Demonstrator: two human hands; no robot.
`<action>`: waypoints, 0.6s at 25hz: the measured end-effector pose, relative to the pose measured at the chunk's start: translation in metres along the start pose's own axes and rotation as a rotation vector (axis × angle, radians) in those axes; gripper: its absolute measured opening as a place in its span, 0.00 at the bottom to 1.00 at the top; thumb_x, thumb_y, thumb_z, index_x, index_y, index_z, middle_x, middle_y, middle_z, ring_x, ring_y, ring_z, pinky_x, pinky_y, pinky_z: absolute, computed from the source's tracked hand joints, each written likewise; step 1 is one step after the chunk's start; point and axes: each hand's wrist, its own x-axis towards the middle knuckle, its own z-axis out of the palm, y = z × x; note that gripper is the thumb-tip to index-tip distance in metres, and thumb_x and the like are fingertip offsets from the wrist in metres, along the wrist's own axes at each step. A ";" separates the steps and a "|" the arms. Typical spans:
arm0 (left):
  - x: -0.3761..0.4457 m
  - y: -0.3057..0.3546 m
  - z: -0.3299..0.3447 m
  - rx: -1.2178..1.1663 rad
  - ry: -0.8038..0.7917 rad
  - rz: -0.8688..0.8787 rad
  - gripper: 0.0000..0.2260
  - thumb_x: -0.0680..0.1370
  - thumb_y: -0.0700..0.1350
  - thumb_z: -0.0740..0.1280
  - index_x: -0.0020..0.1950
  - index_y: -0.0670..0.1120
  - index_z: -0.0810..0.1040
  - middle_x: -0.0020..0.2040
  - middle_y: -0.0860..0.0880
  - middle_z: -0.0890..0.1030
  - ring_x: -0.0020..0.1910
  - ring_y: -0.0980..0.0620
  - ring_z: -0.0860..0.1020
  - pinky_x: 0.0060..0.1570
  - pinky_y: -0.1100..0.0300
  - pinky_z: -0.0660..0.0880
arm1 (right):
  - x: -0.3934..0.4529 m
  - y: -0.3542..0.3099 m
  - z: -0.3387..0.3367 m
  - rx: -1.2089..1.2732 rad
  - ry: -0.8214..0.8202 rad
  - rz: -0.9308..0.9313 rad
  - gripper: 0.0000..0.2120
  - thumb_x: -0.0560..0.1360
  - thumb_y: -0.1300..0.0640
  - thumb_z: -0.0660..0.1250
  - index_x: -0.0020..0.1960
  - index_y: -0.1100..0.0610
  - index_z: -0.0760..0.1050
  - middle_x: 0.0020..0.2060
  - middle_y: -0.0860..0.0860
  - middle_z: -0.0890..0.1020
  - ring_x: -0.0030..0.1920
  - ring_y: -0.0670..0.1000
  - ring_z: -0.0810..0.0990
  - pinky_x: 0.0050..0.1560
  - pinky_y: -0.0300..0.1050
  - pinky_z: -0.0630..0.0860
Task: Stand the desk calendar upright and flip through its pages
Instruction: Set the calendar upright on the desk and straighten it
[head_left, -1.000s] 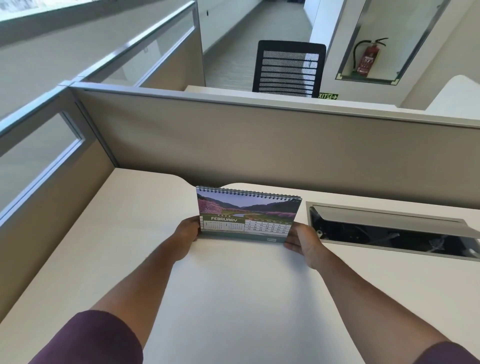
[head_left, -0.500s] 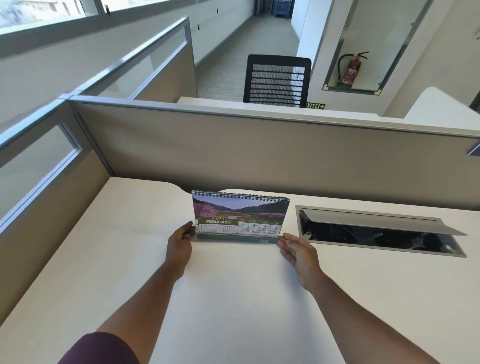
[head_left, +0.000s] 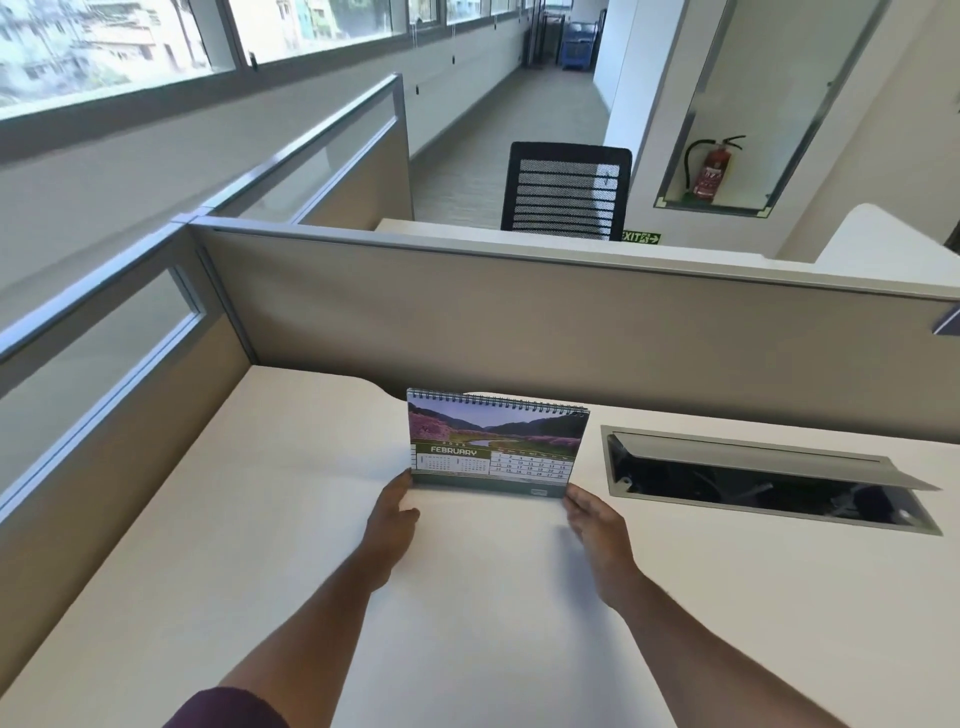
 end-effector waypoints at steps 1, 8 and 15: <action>0.000 0.000 0.000 -0.001 -0.002 -0.003 0.31 0.76 0.30 0.59 0.76 0.52 0.67 0.74 0.50 0.70 0.71 0.47 0.70 0.71 0.50 0.69 | 0.001 0.001 0.000 -0.011 0.004 -0.002 0.19 0.79 0.70 0.64 0.68 0.60 0.79 0.61 0.52 0.84 0.58 0.45 0.82 0.73 0.50 0.71; 0.001 0.001 0.004 -0.005 0.034 -0.005 0.31 0.76 0.30 0.59 0.77 0.50 0.66 0.75 0.49 0.69 0.70 0.48 0.69 0.65 0.57 0.68 | 0.007 0.005 0.000 -0.034 0.032 0.005 0.22 0.78 0.72 0.62 0.69 0.62 0.77 0.61 0.53 0.84 0.58 0.47 0.82 0.65 0.45 0.73; -0.004 0.006 0.001 -0.160 0.029 -0.046 0.34 0.75 0.26 0.55 0.78 0.50 0.64 0.77 0.49 0.67 0.76 0.49 0.66 0.62 0.56 0.70 | -0.003 -0.004 0.007 0.017 -0.007 0.007 0.24 0.77 0.76 0.59 0.68 0.60 0.76 0.62 0.52 0.81 0.65 0.51 0.77 0.62 0.42 0.71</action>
